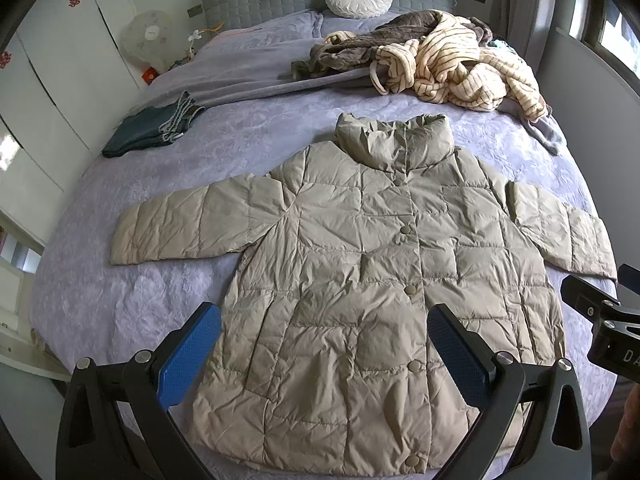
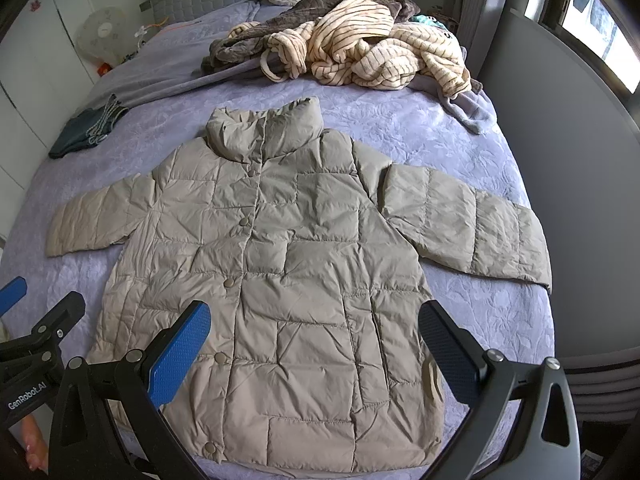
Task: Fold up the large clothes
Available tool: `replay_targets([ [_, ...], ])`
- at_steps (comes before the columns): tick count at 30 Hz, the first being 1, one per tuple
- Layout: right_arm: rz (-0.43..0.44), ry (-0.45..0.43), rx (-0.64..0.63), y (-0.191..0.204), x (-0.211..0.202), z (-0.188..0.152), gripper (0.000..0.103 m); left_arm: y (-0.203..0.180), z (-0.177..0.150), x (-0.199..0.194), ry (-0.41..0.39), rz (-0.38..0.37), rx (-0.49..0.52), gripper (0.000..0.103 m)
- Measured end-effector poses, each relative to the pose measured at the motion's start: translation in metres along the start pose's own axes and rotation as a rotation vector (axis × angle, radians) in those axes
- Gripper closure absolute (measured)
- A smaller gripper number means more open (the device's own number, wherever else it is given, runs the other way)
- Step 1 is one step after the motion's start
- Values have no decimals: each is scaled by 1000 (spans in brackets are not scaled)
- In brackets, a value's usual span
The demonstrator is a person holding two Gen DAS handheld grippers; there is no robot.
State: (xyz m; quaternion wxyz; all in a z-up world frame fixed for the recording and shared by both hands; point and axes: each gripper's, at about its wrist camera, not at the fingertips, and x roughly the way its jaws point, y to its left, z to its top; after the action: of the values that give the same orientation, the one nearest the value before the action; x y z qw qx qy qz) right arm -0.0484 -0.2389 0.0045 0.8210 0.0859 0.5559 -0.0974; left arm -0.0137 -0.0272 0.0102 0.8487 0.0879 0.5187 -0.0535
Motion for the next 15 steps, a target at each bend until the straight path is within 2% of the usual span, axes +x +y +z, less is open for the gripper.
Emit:
replay_targets([
  [15,5,3,3,0,0,0,0,0,0,1,1,1,-1,0],
])
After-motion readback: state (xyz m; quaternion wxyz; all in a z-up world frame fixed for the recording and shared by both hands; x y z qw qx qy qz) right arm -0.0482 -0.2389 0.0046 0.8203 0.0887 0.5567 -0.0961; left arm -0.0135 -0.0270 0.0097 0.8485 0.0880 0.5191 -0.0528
